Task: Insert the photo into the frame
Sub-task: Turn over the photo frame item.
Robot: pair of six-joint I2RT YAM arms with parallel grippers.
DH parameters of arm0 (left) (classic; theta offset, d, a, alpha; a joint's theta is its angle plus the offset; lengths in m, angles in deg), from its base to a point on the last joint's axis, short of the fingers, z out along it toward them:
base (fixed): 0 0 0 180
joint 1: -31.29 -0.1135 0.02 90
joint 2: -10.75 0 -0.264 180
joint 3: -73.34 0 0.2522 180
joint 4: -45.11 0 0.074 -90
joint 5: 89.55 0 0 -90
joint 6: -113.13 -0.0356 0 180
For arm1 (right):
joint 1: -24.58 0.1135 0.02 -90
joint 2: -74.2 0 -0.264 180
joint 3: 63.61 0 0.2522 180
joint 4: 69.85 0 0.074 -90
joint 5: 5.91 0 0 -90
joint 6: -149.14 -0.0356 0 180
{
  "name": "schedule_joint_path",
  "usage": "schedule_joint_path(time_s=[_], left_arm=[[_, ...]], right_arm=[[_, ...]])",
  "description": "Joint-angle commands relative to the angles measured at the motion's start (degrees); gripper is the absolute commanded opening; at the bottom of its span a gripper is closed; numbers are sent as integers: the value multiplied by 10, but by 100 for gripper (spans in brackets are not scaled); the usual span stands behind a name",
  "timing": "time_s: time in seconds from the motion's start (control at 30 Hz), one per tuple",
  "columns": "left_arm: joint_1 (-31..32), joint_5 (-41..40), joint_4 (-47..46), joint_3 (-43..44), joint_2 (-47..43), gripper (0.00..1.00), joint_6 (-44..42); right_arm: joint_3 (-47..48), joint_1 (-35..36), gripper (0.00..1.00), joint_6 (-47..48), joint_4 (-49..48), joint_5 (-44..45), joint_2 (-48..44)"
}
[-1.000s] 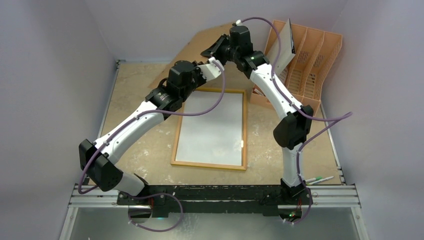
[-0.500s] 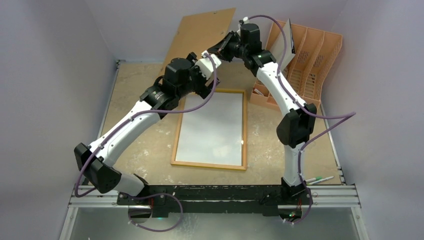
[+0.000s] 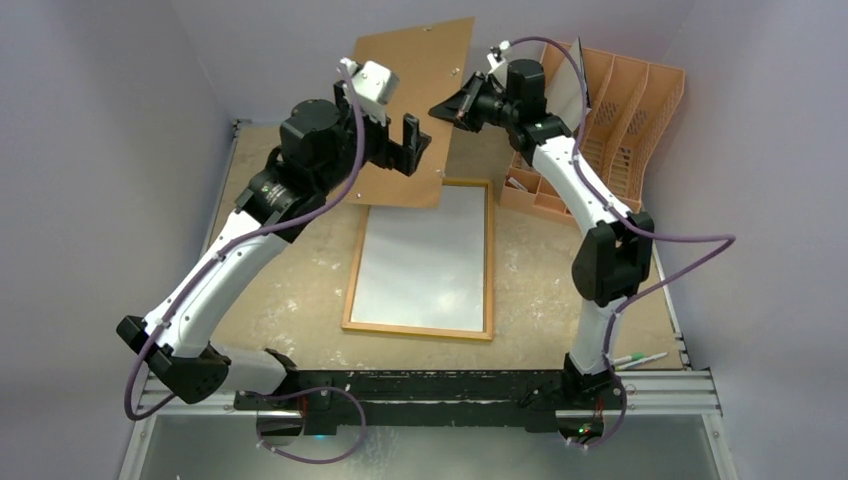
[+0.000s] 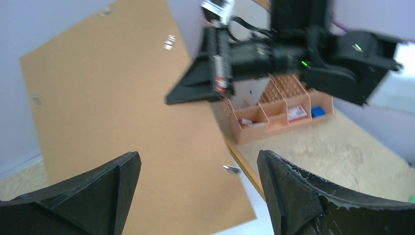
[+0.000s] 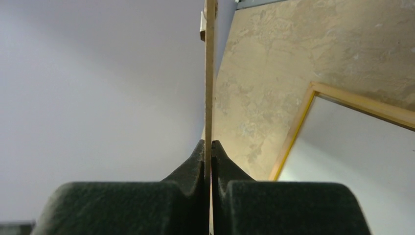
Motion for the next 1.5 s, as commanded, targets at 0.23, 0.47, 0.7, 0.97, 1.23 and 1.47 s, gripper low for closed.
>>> schedule_joint_path(time_s=[0.23, 0.47, 0.7, 0.97, 1.23, 1.47], left_arm=[[-140, -44, 84, 51, 13, 95, 147], [-197, 6, 89, 15, 11, 96, 182], [-256, 239, 39, -36, -1, 86, 219], [-146, 391, -130, -98, 6, 68, 305], [-15, 368, -296, -138, 39, 62, 369], [43, 357, -321, -114, 103, 56, 366]], right_arm=[[-187, -34, 0, 38, -216, -156, -204], [-288, -53, 0, 38, -206, -175, -286], [-374, -59, 0, 29, -184, -127, -336], [-361, -59, 0, 6, -147, -46, -329], [-347, -59, 0, -4, -121, -37, -318], [-347, -58, 0, -3, -121, -46, -319]])
